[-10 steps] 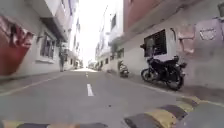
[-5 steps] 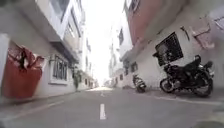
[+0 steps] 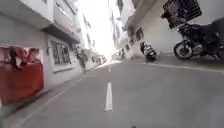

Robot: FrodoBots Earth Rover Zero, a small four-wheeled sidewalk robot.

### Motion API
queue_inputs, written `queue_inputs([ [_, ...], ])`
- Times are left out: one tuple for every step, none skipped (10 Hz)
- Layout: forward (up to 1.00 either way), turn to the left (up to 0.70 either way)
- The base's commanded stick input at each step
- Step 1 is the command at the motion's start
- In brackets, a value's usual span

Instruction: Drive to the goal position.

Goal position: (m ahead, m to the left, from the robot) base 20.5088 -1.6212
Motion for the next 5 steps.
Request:
queue_inputs([
  [1.0,0.0],
  [1.0,0.0],
  [1.0,0.0],
  [1.0,0.0],
  [1.0,0.0],
])
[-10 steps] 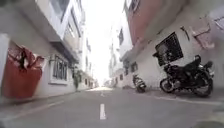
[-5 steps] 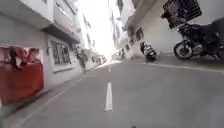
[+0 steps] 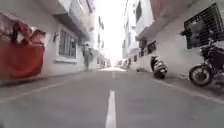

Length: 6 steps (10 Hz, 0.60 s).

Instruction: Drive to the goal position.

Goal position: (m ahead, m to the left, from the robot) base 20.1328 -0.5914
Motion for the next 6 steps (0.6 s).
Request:
queue_inputs([
  [1.0,-0.17],
  [1.0,-0.4],
  [1.0,-0.4],
  [1.0,-0.4],
  [1.0,-0.4],
  [1.0,-0.23],
])
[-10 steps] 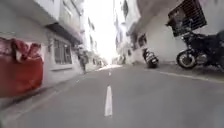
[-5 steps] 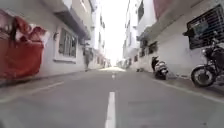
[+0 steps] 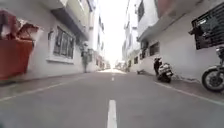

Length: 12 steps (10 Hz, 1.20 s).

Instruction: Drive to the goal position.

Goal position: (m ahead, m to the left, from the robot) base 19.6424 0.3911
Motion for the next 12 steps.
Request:
queue_inputs([
  [1.0,0.0],
  [1.0,0.0],
  [1.0,0.0],
  [1.0,0.0],
  [1.0,0.0],
  [1.0,0.0],
  [1.0,0.0],
  [1.0,0.0],
  [1.0,0.0],
  [1.0,0.0],
  [1.0,0.04],
  [1.0,0.4],
])
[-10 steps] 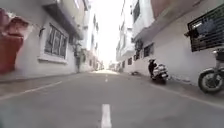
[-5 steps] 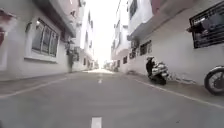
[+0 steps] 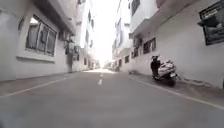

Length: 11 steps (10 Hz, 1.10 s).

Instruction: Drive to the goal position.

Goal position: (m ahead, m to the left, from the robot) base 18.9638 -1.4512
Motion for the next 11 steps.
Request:
queue_inputs([
  [1.0,0.4],
  [1.0,0.4],
  [1.0,0.4],
  [1.0,0.4],
  [1.0,0.33],
  [1.0,0.0],
  [1.0,0.0],
  [1.0,0.0],
  [1.0,0.0],
  [1.0,0.0],
  [1.0,0.0],
])
